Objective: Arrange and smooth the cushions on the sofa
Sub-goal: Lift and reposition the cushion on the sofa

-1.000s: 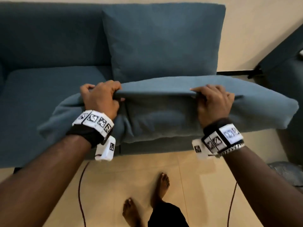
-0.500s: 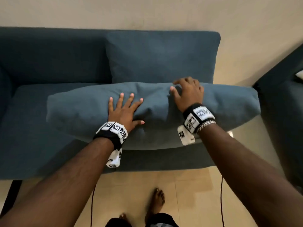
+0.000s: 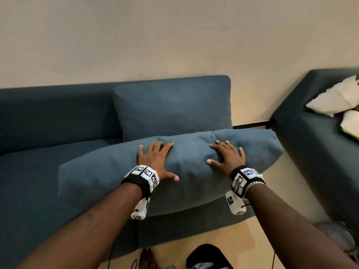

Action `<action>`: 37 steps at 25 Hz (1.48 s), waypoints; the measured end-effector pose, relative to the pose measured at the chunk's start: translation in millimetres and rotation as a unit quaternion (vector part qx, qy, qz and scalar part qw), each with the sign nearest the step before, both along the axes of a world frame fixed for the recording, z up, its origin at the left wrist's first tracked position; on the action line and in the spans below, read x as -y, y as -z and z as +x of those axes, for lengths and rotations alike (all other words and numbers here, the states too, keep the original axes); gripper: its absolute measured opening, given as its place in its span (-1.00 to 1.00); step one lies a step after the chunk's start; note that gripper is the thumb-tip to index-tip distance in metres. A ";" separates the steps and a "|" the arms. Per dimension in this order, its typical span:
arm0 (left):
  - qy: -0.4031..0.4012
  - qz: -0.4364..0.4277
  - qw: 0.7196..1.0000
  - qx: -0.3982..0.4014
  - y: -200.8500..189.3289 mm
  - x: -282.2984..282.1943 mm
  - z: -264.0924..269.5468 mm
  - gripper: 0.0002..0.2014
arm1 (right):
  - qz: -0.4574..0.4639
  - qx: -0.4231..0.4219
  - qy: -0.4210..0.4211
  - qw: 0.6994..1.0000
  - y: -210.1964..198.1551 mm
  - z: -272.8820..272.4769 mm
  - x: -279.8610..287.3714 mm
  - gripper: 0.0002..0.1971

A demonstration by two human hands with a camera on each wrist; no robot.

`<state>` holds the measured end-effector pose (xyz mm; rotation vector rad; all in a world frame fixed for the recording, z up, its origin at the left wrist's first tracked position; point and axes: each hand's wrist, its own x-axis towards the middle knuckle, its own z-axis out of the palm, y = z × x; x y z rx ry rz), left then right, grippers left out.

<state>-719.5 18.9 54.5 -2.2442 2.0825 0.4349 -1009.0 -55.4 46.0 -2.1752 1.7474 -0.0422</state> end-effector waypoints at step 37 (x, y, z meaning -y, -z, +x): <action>0.019 0.080 0.997 0.011 12.4 84.8 -72.0 0.49 | 0.022 -0.052 0.018 0.998 32.6 -70.1 99.9 -0.02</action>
